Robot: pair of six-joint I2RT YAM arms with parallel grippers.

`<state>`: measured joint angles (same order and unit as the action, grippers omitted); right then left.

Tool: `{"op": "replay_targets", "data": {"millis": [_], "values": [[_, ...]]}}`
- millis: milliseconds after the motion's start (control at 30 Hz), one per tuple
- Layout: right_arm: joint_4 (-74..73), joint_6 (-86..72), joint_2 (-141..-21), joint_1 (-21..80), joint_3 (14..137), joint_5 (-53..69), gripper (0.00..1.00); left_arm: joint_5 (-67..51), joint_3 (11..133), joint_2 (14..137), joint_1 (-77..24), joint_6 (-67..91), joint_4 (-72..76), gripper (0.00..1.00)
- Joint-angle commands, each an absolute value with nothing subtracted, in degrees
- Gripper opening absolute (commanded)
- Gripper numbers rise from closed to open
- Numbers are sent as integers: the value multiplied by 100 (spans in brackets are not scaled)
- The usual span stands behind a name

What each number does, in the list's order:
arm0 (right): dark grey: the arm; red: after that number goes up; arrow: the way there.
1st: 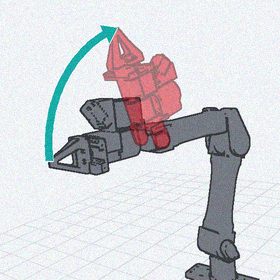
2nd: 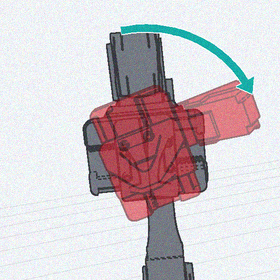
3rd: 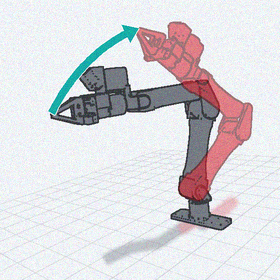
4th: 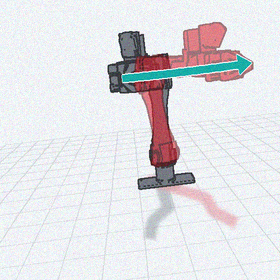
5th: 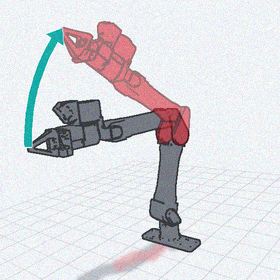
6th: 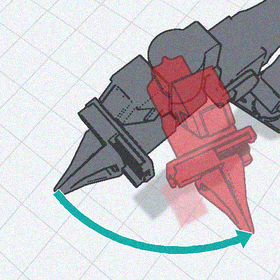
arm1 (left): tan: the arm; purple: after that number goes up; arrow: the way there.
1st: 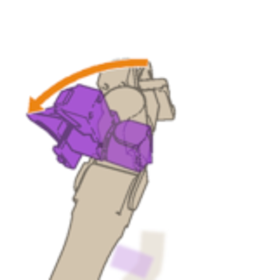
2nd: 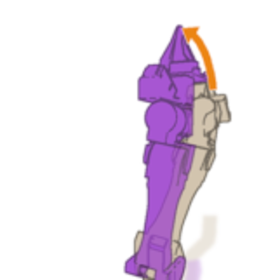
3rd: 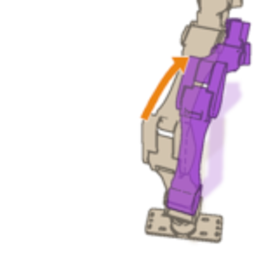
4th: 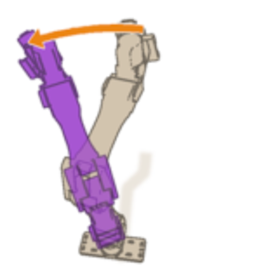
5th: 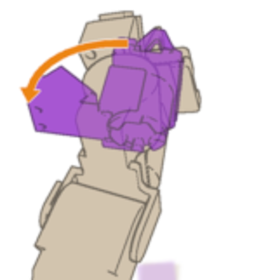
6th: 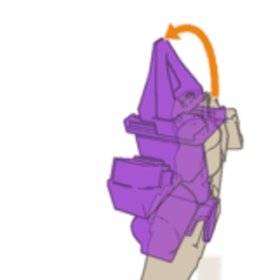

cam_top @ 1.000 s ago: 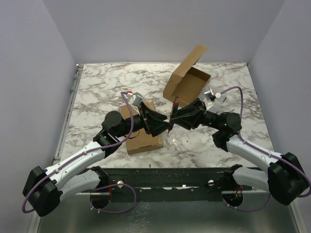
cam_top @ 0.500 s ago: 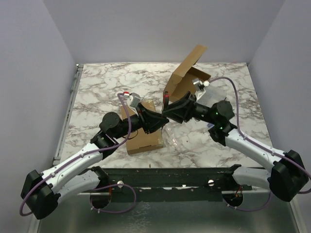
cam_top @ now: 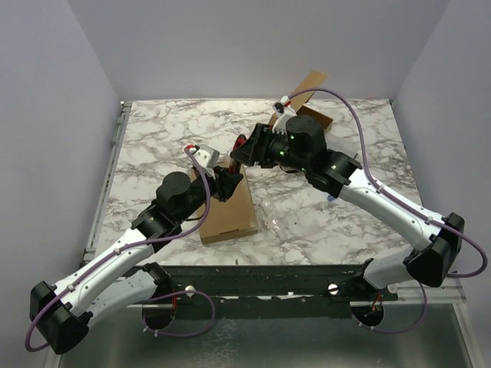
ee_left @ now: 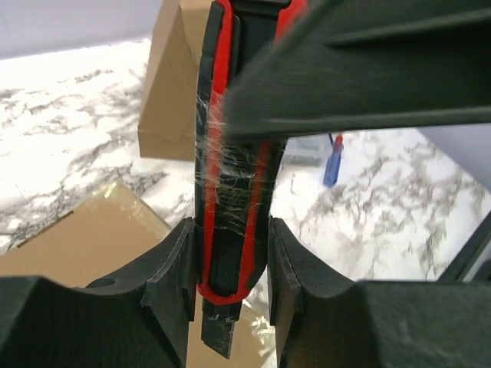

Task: Unpack the express box
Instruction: Cut the express box at the center of the board.

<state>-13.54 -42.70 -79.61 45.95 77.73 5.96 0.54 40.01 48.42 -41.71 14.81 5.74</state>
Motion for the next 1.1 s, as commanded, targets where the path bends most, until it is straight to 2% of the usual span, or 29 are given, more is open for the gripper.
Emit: {"op": "replay_targets", "data": {"millis": [0,167,200,300,367,467,500,600,700,767,933,1067], "values": [[-2229,-3846,-8463,4814,8145,-267,58,-75,4161,4737,-4275,1021,182,5],[-2062,-3725,-8623,4831,8073,380,51,-141,4082,4626,-4272,905,141,4],[-2035,-3760,-8646,4826,8035,418,47,-155,4062,4616,-4275,872,141,4],[-2160,-3759,-8810,4825,8167,663,18,-73,4064,4638,-4271,791,105,5],[-2320,-3734,-8925,4825,8278,759,2,30,4107,4719,-4274,789,27,18],[-2798,-3749,-9033,4798,8492,151,0,469,4280,4897,-4270,1106,-336,52],[-2927,-3779,-9028,4766,8528,-259,0,613,4325,4931,-4272,1252,-479,58],[-2850,-3755,-8854,4667,8386,-1330,0,1385,4327,4860,-4264,1757,-945,69],[-1877,-3260,-8620,4650,7849,-2008,0,2615,4220,4638,-4223,2652,-1659,77],[-1060,-2935,-8602,4642,7458,-2344,0,2862,4015,4414,-4144,3209,-1977,79],[423,-2070,-9223,4641,7260,-2819,0,2369,3341,3865,-4029,4076,-2007,79],[1478,-1520,-9556,4636,7203,-2847,0,1085,3047,3770,-4025,4119,-1590,67]]}}
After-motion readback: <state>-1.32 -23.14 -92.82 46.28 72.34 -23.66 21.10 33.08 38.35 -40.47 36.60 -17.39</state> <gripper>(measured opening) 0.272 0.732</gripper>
